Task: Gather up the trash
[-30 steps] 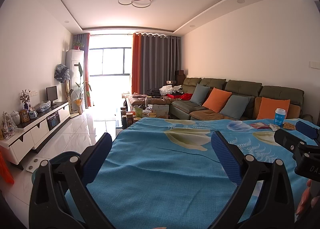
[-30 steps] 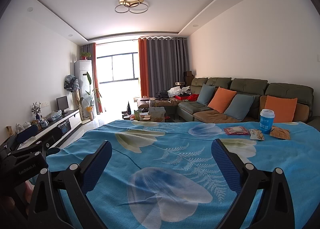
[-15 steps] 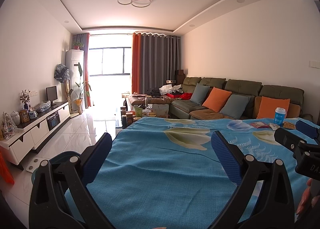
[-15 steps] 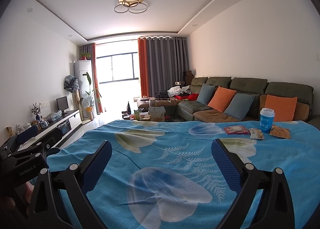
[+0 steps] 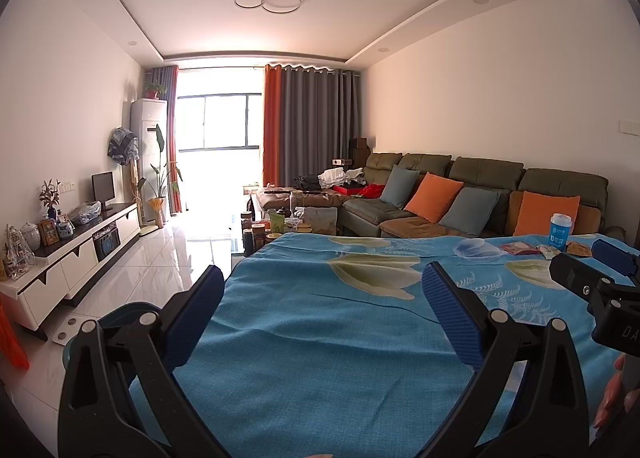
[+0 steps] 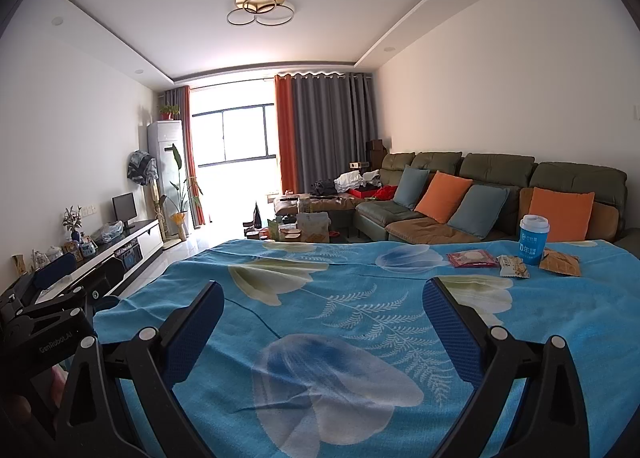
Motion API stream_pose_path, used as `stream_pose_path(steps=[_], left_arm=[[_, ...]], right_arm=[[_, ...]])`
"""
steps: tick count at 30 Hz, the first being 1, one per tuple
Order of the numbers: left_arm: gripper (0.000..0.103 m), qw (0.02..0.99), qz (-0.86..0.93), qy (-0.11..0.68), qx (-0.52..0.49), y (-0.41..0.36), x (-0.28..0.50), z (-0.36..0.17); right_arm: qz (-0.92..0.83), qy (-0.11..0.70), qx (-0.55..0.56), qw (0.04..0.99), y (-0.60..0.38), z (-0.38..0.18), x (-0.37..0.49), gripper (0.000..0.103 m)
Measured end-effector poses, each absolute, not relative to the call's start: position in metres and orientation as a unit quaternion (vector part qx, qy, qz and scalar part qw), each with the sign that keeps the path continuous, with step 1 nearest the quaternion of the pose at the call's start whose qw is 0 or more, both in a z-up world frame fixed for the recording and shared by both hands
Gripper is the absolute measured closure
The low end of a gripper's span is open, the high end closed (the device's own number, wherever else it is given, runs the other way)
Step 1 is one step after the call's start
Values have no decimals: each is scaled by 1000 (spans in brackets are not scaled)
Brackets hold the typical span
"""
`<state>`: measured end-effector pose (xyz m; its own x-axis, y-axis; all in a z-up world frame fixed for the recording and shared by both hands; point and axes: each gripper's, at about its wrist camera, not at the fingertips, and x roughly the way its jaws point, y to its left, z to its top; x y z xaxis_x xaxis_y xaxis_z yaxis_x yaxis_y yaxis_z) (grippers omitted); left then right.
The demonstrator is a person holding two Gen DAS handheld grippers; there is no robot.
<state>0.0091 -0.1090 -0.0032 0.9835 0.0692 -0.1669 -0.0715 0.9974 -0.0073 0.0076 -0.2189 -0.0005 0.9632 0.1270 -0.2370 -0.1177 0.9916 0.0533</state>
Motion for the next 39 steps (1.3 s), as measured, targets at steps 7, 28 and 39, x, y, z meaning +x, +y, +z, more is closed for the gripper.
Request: stream_pose_path(steps=[7, 28, 39], left_arm=[[6, 996, 36, 84, -6, -109, 9, -3], [6, 995, 36, 89, -4, -111, 11, -6], [6, 993, 20, 120, -3, -118, 19, -8]], right_arm=[[62, 121, 20, 990, -219, -1, 6, 7], [62, 126, 21, 990, -217, -4, 8, 7], [67, 137, 26, 988, -219, -4, 10, 7]])
